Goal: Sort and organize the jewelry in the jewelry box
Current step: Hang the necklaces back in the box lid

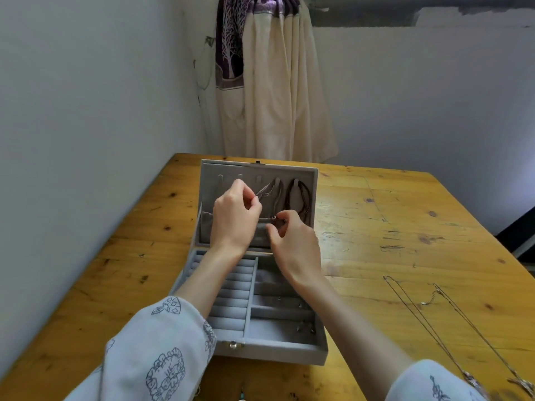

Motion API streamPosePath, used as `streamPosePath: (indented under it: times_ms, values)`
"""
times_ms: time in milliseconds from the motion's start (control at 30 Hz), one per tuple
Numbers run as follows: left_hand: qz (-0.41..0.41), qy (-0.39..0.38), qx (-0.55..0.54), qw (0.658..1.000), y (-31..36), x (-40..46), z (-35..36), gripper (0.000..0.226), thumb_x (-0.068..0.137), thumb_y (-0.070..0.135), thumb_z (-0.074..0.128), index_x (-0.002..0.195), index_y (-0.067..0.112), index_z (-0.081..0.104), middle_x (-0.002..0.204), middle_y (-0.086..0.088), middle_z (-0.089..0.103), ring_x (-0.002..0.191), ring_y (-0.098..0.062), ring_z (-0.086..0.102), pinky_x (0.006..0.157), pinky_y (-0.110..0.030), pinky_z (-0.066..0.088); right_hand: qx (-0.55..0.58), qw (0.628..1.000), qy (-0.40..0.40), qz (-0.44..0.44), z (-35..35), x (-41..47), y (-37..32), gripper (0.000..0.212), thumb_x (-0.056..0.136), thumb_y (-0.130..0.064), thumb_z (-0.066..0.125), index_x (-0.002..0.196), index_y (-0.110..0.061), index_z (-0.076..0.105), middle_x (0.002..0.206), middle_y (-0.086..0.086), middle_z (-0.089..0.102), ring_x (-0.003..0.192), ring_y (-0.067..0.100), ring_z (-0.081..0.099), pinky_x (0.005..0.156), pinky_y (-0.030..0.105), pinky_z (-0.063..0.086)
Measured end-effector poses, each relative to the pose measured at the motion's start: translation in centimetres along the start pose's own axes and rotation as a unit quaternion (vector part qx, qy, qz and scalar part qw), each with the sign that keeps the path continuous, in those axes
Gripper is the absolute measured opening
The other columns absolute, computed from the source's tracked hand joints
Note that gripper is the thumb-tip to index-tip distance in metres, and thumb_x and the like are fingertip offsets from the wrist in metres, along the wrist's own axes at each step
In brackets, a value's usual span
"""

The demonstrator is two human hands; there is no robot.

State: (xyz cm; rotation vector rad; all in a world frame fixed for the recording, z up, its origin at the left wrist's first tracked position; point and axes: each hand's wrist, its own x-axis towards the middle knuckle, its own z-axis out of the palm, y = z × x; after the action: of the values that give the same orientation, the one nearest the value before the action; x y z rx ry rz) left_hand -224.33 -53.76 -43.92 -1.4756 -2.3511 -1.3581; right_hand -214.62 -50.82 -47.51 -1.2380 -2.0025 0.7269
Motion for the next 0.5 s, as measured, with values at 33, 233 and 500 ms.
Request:
streamPosePath:
  times_ms: [33,233,500]
  values:
    - [-0.004,-0.001,-0.006,1.000,-0.3,-0.3,0.0,0.003,0.088,0.009,0.056,0.086,0.008,0.054,0.079,-0.002,0.057,0.071,-0.011,0.051,0.053,-0.009,0.034,-0.013,1.000,0.003,-0.014,0.2,-0.5,0.2,0.032,0.091,-0.028,0.054,0.120,-0.015,0.050,0.105,0.005,0.065,0.098,0.023,0.060,0.079,0.034,0.049]
    - [0.025,0.007,-0.029,0.999,-1.1,-1.1,0.5,0.018,0.089,0.008,0.057,0.104,0.008,0.066,0.098,-0.005,0.067,0.089,-0.012,0.059,0.075,-0.008,0.039,-0.129,0.980,0.097,-0.112,1.6,-1.2,1.0,0.036,0.077,-0.016,0.070,0.109,-0.007,0.058,0.088,0.008,0.065,0.081,0.027,0.061,0.054,0.030,0.047]
    - [0.052,0.018,0.005,0.998,-1.0,-1.5,1.5,0.019,0.088,0.011,0.058,0.103,0.009,0.069,0.099,-0.008,0.069,0.096,-0.019,0.059,0.083,-0.021,0.042,-0.204,0.949,0.156,-0.183,2.0,0.5,2.7,0.029,0.084,-0.025,0.044,0.103,-0.010,0.059,0.082,0.006,0.060,0.072,0.023,0.058,0.038,0.028,0.044]
